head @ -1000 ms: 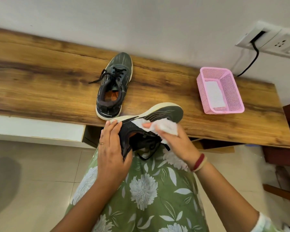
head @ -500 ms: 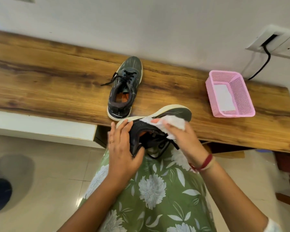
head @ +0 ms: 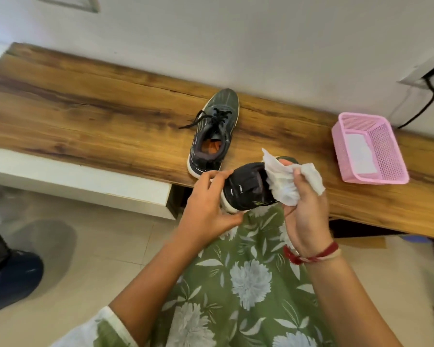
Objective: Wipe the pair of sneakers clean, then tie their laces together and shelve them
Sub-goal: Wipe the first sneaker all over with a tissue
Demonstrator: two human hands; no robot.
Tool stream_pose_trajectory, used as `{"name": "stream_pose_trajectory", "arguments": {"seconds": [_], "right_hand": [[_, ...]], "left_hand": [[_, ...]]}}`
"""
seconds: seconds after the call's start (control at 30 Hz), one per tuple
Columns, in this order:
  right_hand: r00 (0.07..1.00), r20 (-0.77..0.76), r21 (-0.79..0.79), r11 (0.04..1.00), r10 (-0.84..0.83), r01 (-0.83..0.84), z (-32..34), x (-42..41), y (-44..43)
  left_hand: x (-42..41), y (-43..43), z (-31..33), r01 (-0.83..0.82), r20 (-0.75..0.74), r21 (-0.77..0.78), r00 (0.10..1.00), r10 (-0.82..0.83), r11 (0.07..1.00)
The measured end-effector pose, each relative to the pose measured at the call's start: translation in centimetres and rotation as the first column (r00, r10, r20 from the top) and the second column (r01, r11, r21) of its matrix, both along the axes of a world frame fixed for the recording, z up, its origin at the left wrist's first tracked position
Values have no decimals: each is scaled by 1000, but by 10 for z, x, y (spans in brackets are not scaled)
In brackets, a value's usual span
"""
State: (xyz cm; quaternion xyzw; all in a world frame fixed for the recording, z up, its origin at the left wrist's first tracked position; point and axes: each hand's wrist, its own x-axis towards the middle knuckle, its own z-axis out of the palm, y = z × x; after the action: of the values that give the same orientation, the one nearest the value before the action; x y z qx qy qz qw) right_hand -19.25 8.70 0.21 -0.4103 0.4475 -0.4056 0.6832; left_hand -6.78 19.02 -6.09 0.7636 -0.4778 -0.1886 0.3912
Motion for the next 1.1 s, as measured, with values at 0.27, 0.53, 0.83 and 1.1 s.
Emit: {"name": "stream_pose_trajectory", "arguments": {"seconds": [0.27,0.53,0.83,1.1], "right_hand": [[988,-26,-124,981,-151,147,29,-6,4],[972,146,19,983,-182,182,59,-23,-10],[976,81,-498,841,-201,214,80,-34,-9],[677,-729,-682,30,-98,-730,50,-53,-4]], "left_hand": [[-55,-3,42,-175,159,-128,968,195,976],[-82,-8,66,-216,-76,-275,976,202,937],[-77,-27,83,-231,23,-176,971,239,957],[-67,-33,87,-175,-4,-137,984,176,975]]}}
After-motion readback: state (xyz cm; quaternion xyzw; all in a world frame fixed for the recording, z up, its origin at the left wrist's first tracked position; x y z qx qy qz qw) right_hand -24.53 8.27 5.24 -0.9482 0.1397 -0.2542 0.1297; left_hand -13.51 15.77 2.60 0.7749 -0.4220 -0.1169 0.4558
